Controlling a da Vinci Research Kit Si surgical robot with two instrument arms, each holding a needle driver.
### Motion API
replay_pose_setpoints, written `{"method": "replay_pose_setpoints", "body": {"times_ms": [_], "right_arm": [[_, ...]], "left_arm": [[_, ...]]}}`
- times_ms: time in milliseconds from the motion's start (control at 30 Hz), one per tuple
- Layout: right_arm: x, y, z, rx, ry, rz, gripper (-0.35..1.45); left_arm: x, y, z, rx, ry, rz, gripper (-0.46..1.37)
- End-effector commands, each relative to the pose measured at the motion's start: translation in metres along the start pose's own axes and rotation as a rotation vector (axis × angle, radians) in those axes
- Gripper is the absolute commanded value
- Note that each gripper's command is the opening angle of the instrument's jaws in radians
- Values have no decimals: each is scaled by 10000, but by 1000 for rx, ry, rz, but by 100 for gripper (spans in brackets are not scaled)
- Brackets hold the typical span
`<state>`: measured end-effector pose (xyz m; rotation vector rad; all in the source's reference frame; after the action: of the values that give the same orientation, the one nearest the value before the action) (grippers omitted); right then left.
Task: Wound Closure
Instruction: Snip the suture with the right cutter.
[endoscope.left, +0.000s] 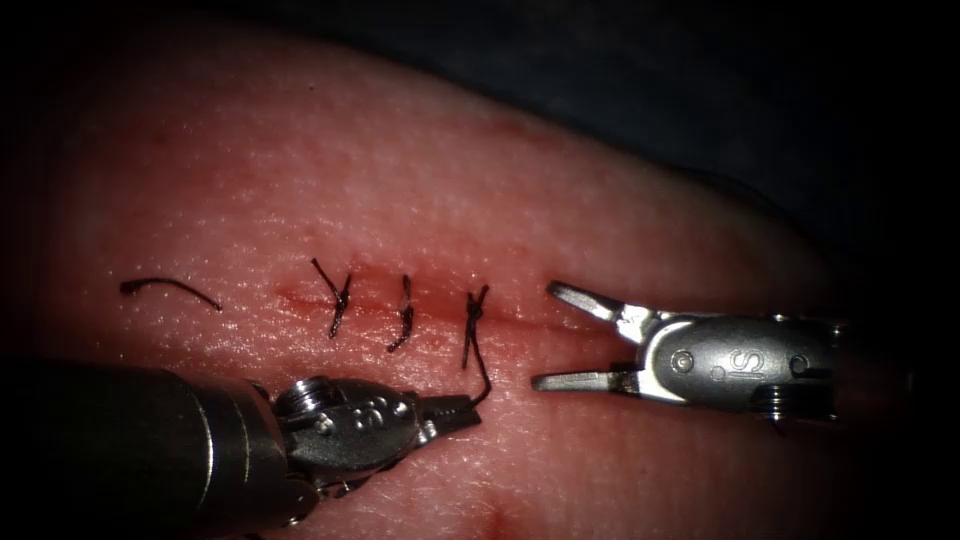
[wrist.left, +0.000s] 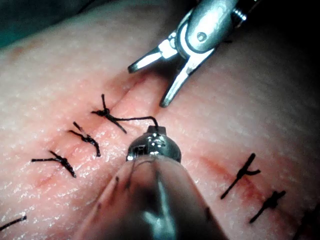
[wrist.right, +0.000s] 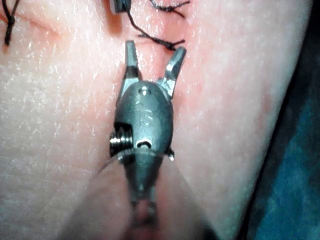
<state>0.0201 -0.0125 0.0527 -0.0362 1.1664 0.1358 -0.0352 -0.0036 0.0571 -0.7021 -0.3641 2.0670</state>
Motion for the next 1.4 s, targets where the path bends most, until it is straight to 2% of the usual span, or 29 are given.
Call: {"method": "replay_pose_setpoints", "body": {"times_ms": [33, 367, 767, 1200, 1400], "right_arm": [[0, -1, 2, 6, 2, -10, 115], [8, -4, 30, -11, -15, -70, 121], [8, -24, 71, 41, 8, -116, 121], [14, -23, 91, -12, 23, -116, 121], [11, -27, 99, -17, 20, -121, 122]], "left_arm": [[0, 0, 0, -11, -1, 2, -35], [6, 2, -6, -9, 5, 1, -35], [6, 1, -10, -13, 7, 7, -35], [5, 2, -11, -13, 7, 7, -35], [5, 3, -11, -12, 7, 6, -35]]}}
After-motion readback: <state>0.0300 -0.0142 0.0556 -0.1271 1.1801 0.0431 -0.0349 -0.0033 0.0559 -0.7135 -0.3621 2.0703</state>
